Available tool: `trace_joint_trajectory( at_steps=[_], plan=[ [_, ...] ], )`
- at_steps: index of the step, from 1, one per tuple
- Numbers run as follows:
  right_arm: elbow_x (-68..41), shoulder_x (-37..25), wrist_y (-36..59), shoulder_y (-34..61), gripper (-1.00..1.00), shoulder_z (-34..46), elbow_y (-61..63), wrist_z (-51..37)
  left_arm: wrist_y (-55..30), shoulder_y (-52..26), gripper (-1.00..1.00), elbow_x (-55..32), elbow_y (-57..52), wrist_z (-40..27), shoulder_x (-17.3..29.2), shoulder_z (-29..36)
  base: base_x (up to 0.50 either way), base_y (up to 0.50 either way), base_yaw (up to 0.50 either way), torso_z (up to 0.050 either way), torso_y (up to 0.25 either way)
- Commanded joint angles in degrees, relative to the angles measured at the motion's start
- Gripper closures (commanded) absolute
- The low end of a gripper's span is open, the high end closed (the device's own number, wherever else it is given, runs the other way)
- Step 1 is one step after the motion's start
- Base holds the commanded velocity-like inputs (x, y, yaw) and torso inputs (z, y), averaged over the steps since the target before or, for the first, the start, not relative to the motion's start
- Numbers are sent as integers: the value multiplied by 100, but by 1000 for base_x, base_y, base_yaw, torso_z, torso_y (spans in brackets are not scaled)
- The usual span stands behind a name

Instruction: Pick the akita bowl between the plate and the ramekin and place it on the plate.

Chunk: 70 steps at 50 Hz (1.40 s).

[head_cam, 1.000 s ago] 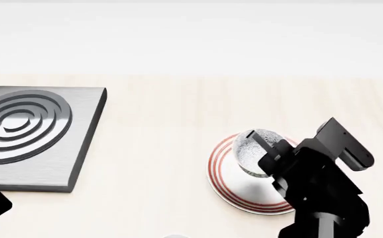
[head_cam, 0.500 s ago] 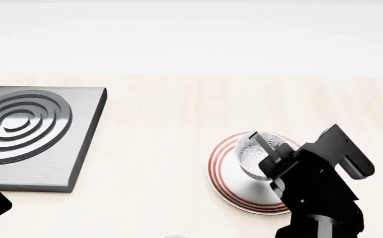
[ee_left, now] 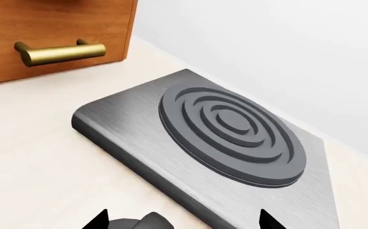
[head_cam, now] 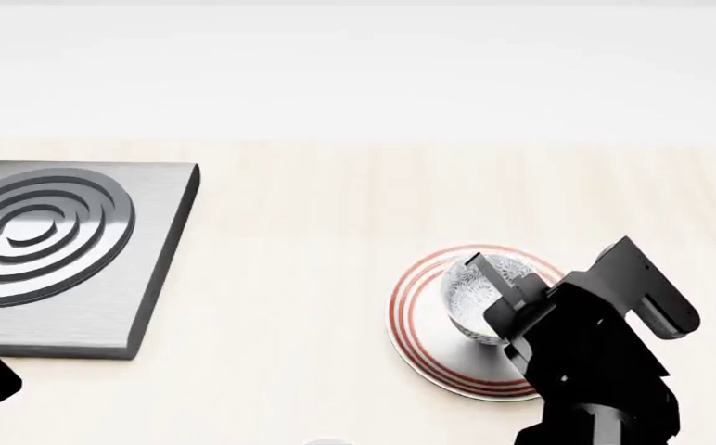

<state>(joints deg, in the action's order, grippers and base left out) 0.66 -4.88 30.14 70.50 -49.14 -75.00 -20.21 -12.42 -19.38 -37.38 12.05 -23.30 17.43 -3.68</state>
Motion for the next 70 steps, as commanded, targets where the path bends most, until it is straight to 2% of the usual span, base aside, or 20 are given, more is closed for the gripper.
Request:
trace_joint_trajectory(
  at_steps=[1, 3, 4, 22, 46, 50, 54, 62, 70],
  plan=[
    [-39, -7, 11, 30, 100, 58, 2, 100, 6, 24, -100, -93, 54, -18, -12, 33, 0, 0, 0, 0, 0],
    [-46, -7, 13, 29, 100, 71, 2, 116, 0, 28, -100, -98, 39, -24, -9, 36, 0, 0, 0, 0, 0],
    [-36, -4, 33, 32, -100, 93, 2, 130, 0, 29, -100, -100, 38, -27, -8, 35, 0, 0, 0, 0, 0],
    [-27, -29, 134, 145, -100, 344, 3, 253, 5, 32, -100, -116, 32, -42, 4, 54, 0, 0, 0, 0, 0],
    [327, -21, 469, 907, -100, 1157, 175, 437, 41, 5, -100, -121, 109, -35, 8, 85, 0, 0, 0, 0, 0],
    [405, 440, 1515, 415, -100, 1433, 2050, 784, 24, 19, -100, -135, 72, -53, 17, 85, 0, 0, 0, 0, 0],
    [-546, 481, 2245, -91, -100, 2463, 3343, 514, 35, 22, -100, -135, 72, -54, 17, 87, 0, 0, 0, 0, 0],
    [-1418, 450, 2782, -887, -100, 3281, 5069, 374, 61, 24, -100, -125, 83, -52, 17, 102, 0, 0, 0, 0, 0],
    [-1508, 311, 2890, -1719, -100, 4036, 6704, 348, 66, 32, -100, -132, 63, -57, 24, 112, 0, 0, 0, -1, 0]
  ],
)
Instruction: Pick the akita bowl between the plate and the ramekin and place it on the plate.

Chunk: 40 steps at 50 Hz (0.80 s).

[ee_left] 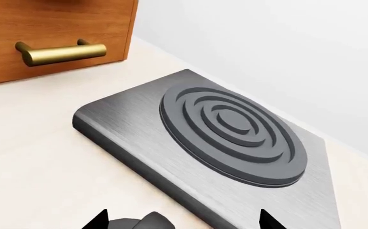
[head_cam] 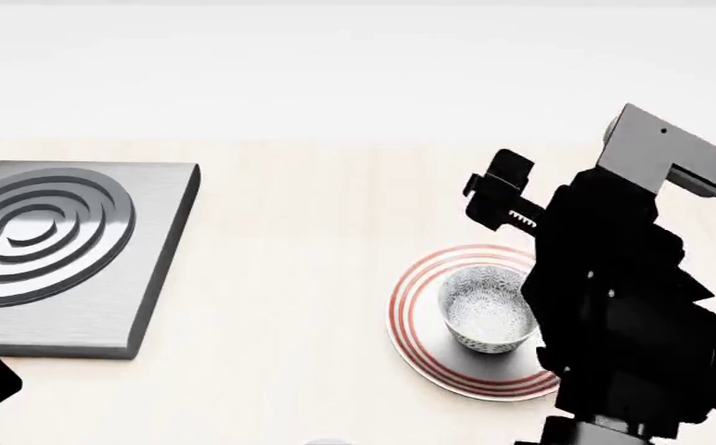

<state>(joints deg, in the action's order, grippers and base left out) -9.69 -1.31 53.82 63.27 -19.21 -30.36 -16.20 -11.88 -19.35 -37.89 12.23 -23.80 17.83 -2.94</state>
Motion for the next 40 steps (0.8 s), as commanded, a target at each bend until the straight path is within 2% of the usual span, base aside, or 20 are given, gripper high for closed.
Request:
trace_joint_trajectory(
  at_steps=[1, 13, 23, 40],
  plan=[
    [-402, -111, 568, -1142, -100, 1283, 2569, -56, 26, 25, -100, -71, 66, 3, -19, 42, 0, 0, 0, 0, 0],
    [-307, -339, 713, -2232, -100, 1978, 4469, -234, 33, 38, -100, -76, 47, -8, -11, 60, 0, 0, 0, 0, 0],
    [41, -547, 378, -3077, -100, 2386, 5319, -605, 38, 74, -100, -91, -35, -25, 10, 62, 0, 0, 0, 0, 0],
    [538, -888, -709, -4372, -100, 2932, 5685, -942, 43, 78, -100, -120, -42, -41, 23, 64, 0, 0, 0, 0, 0]
  ],
)
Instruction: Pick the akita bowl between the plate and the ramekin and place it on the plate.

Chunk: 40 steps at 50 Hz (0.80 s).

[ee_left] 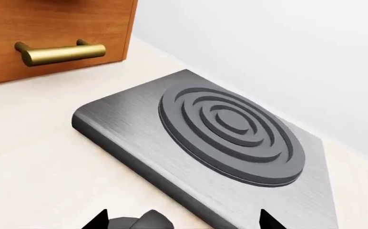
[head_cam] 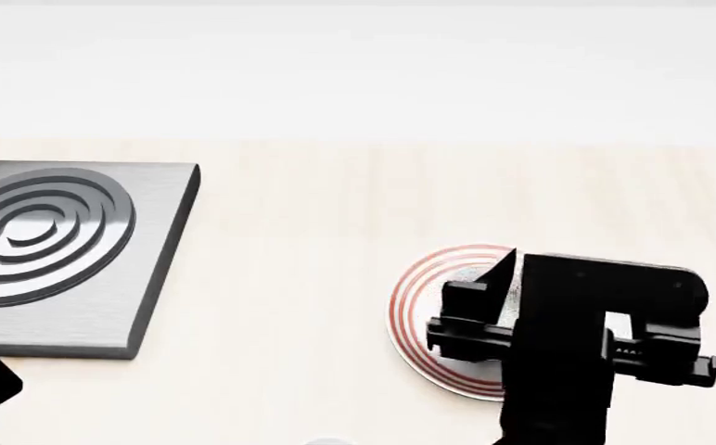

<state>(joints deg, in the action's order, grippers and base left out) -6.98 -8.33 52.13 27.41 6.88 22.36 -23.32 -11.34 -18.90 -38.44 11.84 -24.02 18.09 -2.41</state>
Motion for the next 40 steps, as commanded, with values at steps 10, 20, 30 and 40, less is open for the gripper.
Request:
trace_joint_trajectory(
  at_steps=[10, 20, 30, 40],
  plan=[
    [640, -375, -1068, -1219, -100, 597, 575, -501, 11, 43, -100, -82, -31, 8, 7, 24, 0, 0, 0, 0, 0],
    [1105, -577, -1247, -1372, -100, 770, 551, -847, -54, 93, -100, -177, -202, -2, 45, 12, 0, 0, 0, 0, 0],
    [1245, -779, -973, -1517, -100, 742, 1117, -874, -26, 160, -100, -211, -385, -17, 65, 0, 0, 0, 0, 0, 0],
    [1371, -889, -346, -1516, -100, 706, 1961, -867, -184, 258, -100, -410, -781, -141, 129, -69, 0, 0, 0, 0, 0]
  ],
)
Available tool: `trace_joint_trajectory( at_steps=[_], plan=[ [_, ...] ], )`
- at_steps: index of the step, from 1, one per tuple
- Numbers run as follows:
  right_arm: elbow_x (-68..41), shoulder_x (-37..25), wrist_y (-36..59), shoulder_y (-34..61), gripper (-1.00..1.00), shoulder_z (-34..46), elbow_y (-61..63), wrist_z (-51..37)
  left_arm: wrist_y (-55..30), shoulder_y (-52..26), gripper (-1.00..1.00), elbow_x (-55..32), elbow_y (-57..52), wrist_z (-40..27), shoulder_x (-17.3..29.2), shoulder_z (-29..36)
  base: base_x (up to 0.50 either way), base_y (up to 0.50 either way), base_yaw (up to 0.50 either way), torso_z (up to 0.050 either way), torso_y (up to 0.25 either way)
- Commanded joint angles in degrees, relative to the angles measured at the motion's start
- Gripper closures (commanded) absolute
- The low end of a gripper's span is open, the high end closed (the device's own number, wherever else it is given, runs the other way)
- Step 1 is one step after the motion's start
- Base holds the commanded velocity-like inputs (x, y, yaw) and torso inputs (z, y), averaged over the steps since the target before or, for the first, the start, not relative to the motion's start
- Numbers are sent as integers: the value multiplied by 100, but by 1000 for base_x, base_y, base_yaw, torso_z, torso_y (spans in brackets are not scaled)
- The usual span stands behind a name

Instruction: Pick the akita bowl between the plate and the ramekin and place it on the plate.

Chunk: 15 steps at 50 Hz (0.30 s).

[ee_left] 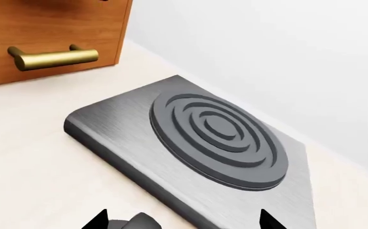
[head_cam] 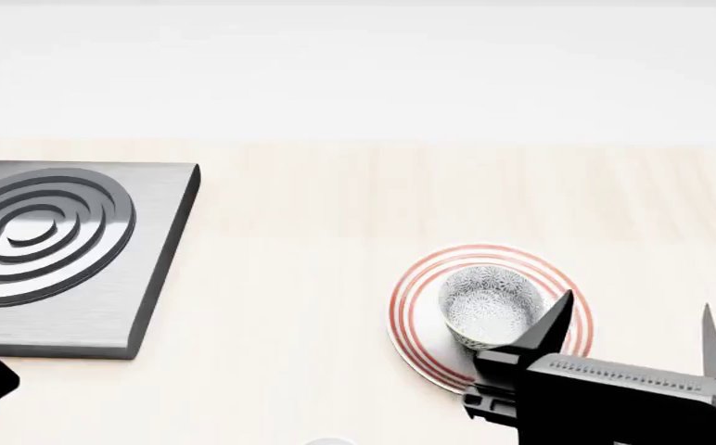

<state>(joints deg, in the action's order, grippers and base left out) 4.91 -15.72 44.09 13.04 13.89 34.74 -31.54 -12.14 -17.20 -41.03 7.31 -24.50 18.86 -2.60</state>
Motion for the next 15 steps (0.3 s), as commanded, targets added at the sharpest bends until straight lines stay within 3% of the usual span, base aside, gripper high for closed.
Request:
trace_joint_trajectory(
  at_steps=[1, 15],
  plan=[
    [165, -142, 460, -84, -100, -13, 757, -40, -88, 81, -100, -151, -306, -75, 48, -52, 0, 0, 0, 0, 0],
    [146, -161, 659, -108, -100, -108, 1138, -29, -137, 218, -100, -319, -719, -160, 126, -142, 0, 0, 0, 0, 0]
  ],
)
